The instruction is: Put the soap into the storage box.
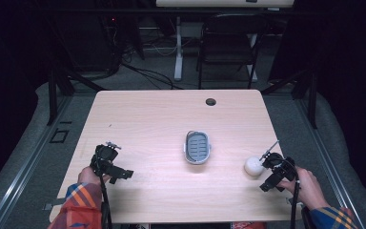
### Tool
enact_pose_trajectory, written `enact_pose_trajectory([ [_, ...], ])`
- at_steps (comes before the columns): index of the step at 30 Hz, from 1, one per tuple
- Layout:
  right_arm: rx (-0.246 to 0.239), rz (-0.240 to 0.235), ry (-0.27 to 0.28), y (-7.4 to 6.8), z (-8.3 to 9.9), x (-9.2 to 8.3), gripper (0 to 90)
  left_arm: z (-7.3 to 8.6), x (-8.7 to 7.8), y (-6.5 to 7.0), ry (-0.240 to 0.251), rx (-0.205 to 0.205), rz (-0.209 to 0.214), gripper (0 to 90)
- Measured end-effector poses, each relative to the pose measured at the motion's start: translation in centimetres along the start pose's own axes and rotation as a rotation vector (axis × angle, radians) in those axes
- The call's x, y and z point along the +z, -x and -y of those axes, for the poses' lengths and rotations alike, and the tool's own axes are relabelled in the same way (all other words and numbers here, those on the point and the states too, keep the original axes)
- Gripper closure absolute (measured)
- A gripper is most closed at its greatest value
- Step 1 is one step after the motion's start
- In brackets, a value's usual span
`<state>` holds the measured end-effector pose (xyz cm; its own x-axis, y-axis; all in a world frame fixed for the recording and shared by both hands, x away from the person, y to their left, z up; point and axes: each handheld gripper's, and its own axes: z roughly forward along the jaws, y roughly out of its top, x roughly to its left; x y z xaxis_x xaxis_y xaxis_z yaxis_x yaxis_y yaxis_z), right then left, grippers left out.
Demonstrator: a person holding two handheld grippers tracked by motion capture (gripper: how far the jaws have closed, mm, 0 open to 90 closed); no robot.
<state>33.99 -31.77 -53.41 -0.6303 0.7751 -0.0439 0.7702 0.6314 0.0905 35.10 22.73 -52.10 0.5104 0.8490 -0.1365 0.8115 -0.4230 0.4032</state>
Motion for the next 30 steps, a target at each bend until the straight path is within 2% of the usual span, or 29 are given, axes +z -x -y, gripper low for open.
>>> enact_pose_trajectory([
  [2,-0.015,0.006,-0.012,0.0,-0.2,-0.1,0.0,0.0,0.0,0.0,-0.001,-0.002,0.001,0.0],
  [3,0.006,0.007,0.016,-0.1,-0.1,0.0,0.0,0.0,0.0,0.0,-0.002,-0.002,0.001,0.0],
  [4,0.006,0.007,0.016,-0.1,-0.1,0.0,0.0,0.0,0.0,0.0,-0.002,-0.002,0.001,0.0],
  [6,-0.036,0.014,-0.022,0.1,-0.5,-0.4,0.0,0.0,0.0,0.0,-0.002,-0.004,0.001,0.0],
  [8,-0.006,0.003,0.021,-0.1,-0.5,-0.1,0.0,0.0,0.0,0.0,-0.002,-0.004,0.001,0.0],
  [9,-0.024,0.009,0.003,0.0,-0.7,-0.3,0.0,0.0,0.1,0.0,-0.002,-0.004,0.001,0.0],
  [11,-0.008,0.016,0.033,0.0,-0.9,-0.2,0.0,0.0,0.1,0.0,-0.003,-0.005,0.001,0.0],
  [13,-0.002,-0.003,0.037,0.1,-1.1,-0.3,0.0,0.0,0.0,0.0,-0.002,-0.003,0.001,0.0],
  [15,0.009,0.005,0.054,0.1,-1.4,-0.2,0.0,0.0,0.0,0.0,-0.002,-0.003,0.001,0.0],
  [16,-0.008,0.002,0.032,0.3,-1.6,-0.4,0.0,0.0,0.0,0.0,-0.002,-0.001,0.0,0.0],
  [18,0.004,-0.005,0.059,0.3,-1.8,-0.3,0.0,0.0,0.1,0.0,-0.003,-0.004,0.002,0.0],
  [23,-0.016,-0.019,0.061,0.4,-2.4,-0.5,0.0,0.0,0.1,0.0,-0.003,-0.008,0.003,0.0],
  [25,-0.01,-0.029,0.081,0.4,-2.7,-0.6,0.0,0.0,0.0,0.0,-0.003,-0.004,0.001,0.0],
  [28,-0.029,-0.03,0.078,0.5,-3.4,-0.5,0.0,0.0,0.0,0.0,-0.004,-0.006,0.002,0.0],
  [29,-0.048,-0.03,0.065,0.6,-3.6,-0.6,0.0,0.0,0.1,0.0,-0.004,-0.009,0.003,0.0],
  [30,-0.027,-0.037,0.093,0.5,-3.6,-0.4,0.0,0.0,0.1,0.0,-0.003,-0.009,0.003,0.0],
])
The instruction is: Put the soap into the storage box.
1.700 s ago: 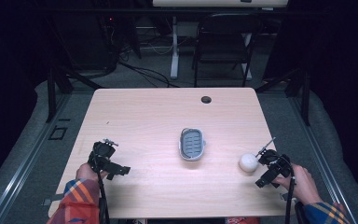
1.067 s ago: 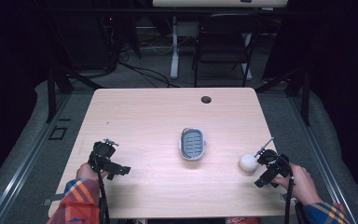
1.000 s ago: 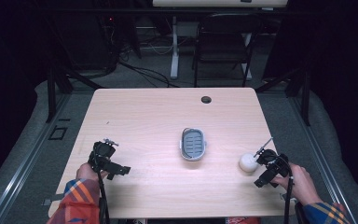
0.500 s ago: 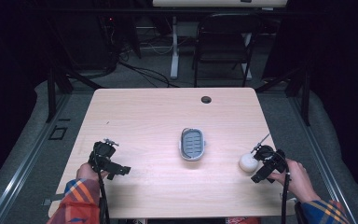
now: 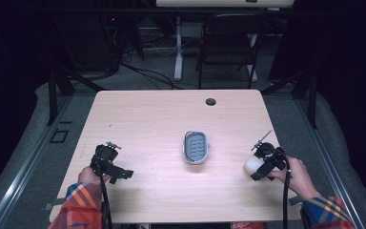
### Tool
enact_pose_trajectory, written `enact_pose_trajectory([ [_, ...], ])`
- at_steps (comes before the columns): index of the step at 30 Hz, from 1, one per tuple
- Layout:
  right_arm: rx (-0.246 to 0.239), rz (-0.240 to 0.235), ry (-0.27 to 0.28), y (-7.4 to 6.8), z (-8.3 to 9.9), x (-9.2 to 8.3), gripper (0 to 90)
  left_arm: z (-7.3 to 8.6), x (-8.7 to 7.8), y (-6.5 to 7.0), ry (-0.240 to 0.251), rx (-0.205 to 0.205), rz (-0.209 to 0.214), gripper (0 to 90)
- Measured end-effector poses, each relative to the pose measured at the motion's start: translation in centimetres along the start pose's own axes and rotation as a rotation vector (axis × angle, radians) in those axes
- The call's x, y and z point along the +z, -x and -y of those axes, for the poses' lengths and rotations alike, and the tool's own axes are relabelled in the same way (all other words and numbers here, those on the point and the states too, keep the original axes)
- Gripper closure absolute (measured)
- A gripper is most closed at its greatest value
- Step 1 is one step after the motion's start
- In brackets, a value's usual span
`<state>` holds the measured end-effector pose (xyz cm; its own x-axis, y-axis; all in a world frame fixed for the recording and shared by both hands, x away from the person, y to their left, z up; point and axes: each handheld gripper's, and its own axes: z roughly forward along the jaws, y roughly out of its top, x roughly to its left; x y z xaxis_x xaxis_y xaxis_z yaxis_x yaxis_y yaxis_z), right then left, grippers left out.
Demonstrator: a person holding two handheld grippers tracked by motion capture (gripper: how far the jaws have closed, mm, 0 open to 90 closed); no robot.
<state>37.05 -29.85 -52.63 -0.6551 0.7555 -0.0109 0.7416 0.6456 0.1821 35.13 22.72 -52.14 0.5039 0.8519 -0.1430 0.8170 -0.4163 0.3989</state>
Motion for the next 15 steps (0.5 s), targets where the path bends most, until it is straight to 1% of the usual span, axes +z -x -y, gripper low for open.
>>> enact_pose_trajectory([
  [2,0.0,-0.003,0.004,0.0,-0.3,0.0,0.0,0.0,0.0,0.0,-0.001,0.004,-0.002,0.0],
  [3,-0.012,0.0,-0.01,0.1,-0.6,0.0,0.0,0.0,0.0,0.0,-0.001,0.003,-0.002,0.0],
  [4,-0.012,0.0,-0.01,0.1,-0.6,0.0,0.0,0.0,0.0,0.0,-0.001,0.003,-0.002,0.0],
  [5,-0.014,0.003,0.0,0.0,-0.9,0.0,1.2,0.0,0.0,0.0,0.001,0.002,-0.003,0.0],
  [6,-0.003,-0.004,0.016,0.0,-1.0,0.1,1.7,0.0,0.0,0.0,0.002,0.002,-0.002,0.0],
  [7,-0.018,-0.004,-0.002,0.0,-1.2,0.0,2.2,0.0,0.0,0.0,0.002,-0.002,-0.001,0.0],
  [9,-0.017,-0.01,-0.004,0.0,-1.4,0.2,2.6,0.0,0.0,0.0,-0.001,-0.001,-0.001,0.0],
  [10,-0.03,-0.007,-0.018,0.0,-1.6,0.3,3.3,0.0,0.0,0.0,-0.001,0.0,-0.001,0.0],
  [11,-0.026,-0.008,-0.014,0.0,-1.7,0.4,3.4,0.0,0.0,0.0,0.001,0.003,-0.002,0.0],
  [13,-0.033,-0.007,-0.022,0.0,-1.9,0.4,3.5,0.0,0.0,0.0,0.003,-0.004,-0.001,0.0],
  [14,-0.025,-0.008,-0.007,-0.1,-2.0,0.6,3.7,0.0,0.0,0.0,0.003,-0.003,-0.001,0.0],
  [15,-0.027,-0.008,-0.016,-0.1,-2.1,0.6,4.0,0.0,0.0,0.0,0.002,0.001,-0.002,0.0],
])
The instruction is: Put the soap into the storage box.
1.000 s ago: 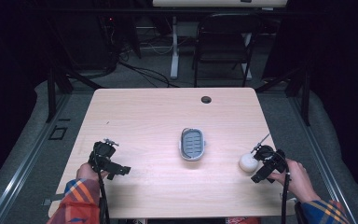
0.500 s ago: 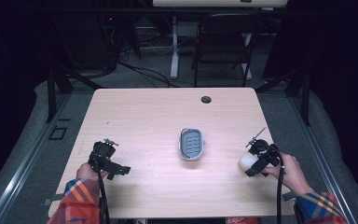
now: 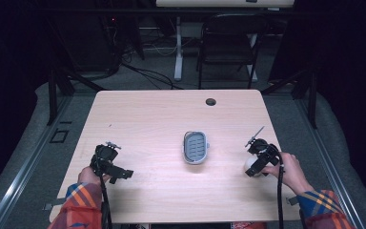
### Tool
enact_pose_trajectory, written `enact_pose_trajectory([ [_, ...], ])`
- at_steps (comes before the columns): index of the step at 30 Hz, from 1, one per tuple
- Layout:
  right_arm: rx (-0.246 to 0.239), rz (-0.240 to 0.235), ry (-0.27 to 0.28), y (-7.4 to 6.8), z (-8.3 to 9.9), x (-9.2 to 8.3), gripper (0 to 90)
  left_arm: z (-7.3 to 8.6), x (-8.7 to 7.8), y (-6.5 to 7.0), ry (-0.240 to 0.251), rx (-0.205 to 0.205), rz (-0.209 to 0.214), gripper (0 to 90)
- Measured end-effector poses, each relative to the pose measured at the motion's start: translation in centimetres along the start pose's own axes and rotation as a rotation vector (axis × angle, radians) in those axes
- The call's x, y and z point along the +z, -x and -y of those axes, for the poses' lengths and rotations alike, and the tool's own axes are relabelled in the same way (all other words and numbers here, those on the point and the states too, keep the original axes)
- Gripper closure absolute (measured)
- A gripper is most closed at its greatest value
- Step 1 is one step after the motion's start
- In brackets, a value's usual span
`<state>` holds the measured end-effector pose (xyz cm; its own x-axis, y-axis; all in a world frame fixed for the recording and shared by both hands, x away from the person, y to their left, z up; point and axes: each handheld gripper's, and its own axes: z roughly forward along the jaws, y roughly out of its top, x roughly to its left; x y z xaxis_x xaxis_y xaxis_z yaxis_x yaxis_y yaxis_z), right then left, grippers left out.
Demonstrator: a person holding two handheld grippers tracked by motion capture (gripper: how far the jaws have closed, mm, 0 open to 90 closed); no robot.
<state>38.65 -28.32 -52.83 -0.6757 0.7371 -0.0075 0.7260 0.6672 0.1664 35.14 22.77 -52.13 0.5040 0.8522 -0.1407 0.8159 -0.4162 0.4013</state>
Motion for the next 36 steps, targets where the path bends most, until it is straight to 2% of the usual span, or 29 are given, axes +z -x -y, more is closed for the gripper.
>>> enact_pose_trajectory([
  [4,0.007,0.001,0.001,0.0,-0.3,0.3,5.8,0.0,0.0,0.0,0.0,-0.004,0.001,0.0],
  [6,-0.022,0.003,-0.037,0.1,-0.6,0.2,5.5,0.0,0.0,0.0,0.001,-0.004,0.002,0.0],
  [8,-0.007,0.001,-0.018,0.0,-0.6,0.5,4.1,0.0,0.0,0.0,0.0,-0.004,0.002,0.0],
  [9,-0.024,0.016,-0.035,0.0,-0.7,0.3,3.3,0.0,0.0,0.0,0.001,-0.004,0.002,0.0],
  [10,-0.013,0.002,-0.029,0.0,-0.8,0.5,3.2,0.0,0.0,0.0,0.001,-0.004,0.002,0.0],
  [13,-0.029,0.006,-0.05,0.1,-0.9,0.5,4.0,0.0,0.0,0.0,0.0,0.0,0.001,0.0],
  [17,-0.03,0.001,-0.054,0.0,-0.9,0.6,8.2,0.0,0.0,0.0,0.0,0.0,0.001,0.0],
  [18,-0.005,-0.001,-0.026,-0.1,-0.8,0.9,9.3,0.0,0.0,0.0,0.0,-0.003,0.002,0.0],
  [20,-0.026,0.006,-0.055,0.0,-0.9,0.8,12.4,0.0,0.0,0.0,0.0,0.0,0.001,0.0],
  [25,-0.022,0.012,-0.067,0.1,-0.9,0.8,15.3,0.0,0.0,0.0,-0.001,-0.003,0.002,0.0],
  [26,-0.013,0.01,-0.056,0.0,-0.9,0.9,15.1,0.0,0.0,0.0,-0.001,-0.003,0.002,0.0],
  [28,-0.013,0.015,-0.061,0.1,-0.9,1.0,16.5,0.0,0.0,0.0,-0.001,-0.003,0.002,0.0],
  [30,-0.034,0.02,-0.069,0.2,-0.9,1.0,17.8,0.0,0.0,0.0,-0.003,-0.002,0.002,0.0],
  [33,-0.024,0.033,-0.081,0.1,-0.9,1.0,23.3,0.0,0.1,0.0,-0.005,0.003,0.001,0.0],
  [36,-0.021,0.044,-0.074,0.1,-0.9,1.1,23.6,0.0,0.0,0.1,-0.004,0.0,0.002,0.0],
])
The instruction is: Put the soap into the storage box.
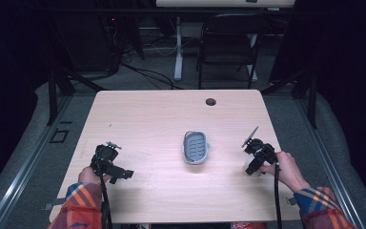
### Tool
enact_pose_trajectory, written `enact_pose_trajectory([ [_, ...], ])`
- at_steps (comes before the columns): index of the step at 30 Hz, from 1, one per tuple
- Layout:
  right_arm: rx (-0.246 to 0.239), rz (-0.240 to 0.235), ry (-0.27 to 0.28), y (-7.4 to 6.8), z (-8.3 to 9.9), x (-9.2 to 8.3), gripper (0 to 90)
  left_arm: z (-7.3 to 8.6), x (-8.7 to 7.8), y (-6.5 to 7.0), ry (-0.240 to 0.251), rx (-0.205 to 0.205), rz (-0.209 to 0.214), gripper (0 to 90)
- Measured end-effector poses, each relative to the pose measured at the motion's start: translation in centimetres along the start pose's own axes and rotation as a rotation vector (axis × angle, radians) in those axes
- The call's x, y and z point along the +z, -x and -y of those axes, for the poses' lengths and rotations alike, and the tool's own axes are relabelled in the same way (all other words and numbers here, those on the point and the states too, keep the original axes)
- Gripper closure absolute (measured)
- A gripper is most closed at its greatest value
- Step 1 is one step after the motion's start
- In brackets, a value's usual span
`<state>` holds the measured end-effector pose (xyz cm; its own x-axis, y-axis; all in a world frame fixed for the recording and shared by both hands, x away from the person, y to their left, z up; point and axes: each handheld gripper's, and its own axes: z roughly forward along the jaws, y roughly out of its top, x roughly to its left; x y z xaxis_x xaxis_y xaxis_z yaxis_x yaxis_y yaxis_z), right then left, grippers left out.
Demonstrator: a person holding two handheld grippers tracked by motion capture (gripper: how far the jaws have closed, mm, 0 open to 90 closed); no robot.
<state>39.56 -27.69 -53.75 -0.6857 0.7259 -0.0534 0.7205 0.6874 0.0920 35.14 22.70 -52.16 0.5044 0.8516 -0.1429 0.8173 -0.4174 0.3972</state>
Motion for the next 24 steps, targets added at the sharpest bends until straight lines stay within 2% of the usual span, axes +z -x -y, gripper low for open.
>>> enact_pose_trajectory([
  [4,0.019,-0.002,0.018,-0.21,0.09,0.15,23.7,0.01,-0.04,-0.01,0.0,0.003,-0.002,0.0],
  [19,-0.018,0.009,-0.002,-0.05,0.0,-0.59,23.8,0.01,-0.05,0.0,0.001,0.002,-0.001,0.0],
  [20,0.0,0.006,0.021,-0.24,0.1,-0.45,23.8,0.04,-0.08,-0.02,0.004,0.0,0.001,0.0],
  [21,-0.017,0.005,0.008,-0.19,0.05,-0.62,23.8,0.04,-0.07,-0.04,0.004,-0.001,0.002,0.0],
  [22,0.002,-0.003,0.031,-0.35,0.16,-0.52,23.8,0.04,-0.08,-0.05,0.004,0.0,0.005,0.0],
  [23,0.002,-0.003,0.031,-0.35,0.16,-0.52,23.8,0.04,-0.08,-0.05,0.004,0.0,0.005,0.0],
  [24,-0.016,0.006,0.005,-0.29,0.08,-0.78,23.8,0.04,-0.08,-0.06,0.005,-0.001,0.006,0.0],
])
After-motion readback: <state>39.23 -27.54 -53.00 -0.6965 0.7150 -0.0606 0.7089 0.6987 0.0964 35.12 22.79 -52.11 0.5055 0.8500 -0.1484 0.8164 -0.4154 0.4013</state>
